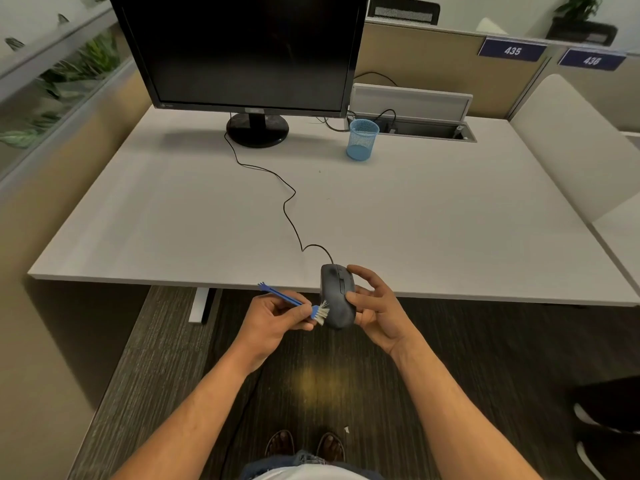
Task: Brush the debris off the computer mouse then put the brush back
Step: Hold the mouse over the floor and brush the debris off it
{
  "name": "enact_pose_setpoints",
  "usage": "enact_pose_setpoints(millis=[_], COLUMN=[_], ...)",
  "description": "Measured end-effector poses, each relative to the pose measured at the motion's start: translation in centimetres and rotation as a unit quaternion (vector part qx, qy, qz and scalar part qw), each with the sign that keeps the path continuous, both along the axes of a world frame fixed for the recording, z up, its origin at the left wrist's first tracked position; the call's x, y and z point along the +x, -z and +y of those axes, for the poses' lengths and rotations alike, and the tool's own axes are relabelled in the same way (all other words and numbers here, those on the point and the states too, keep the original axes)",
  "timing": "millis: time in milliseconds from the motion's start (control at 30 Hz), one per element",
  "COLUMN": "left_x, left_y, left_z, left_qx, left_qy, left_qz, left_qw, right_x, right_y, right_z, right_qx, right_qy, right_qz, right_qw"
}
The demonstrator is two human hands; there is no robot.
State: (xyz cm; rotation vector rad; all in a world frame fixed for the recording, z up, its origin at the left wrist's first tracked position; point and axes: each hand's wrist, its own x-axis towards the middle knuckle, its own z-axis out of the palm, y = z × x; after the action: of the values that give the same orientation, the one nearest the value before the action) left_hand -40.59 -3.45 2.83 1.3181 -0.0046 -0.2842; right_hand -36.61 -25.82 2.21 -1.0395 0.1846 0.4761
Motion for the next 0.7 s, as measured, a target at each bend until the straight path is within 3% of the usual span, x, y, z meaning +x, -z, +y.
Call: enact_pose_setpoints(millis=[700], left_x=[-2.1], left_y=[0.9], left_z=[-3.3], left_qx=[0.025], left_qy=[-0.030], left_qz=[0.014], left_qw=[0.999], right_x=[0.5], right_y=[-0.1], right_z=[1.6], right_qx=[-0.023], right_qy=[0.102], right_qz=[0.027], right_qw=[0.994])
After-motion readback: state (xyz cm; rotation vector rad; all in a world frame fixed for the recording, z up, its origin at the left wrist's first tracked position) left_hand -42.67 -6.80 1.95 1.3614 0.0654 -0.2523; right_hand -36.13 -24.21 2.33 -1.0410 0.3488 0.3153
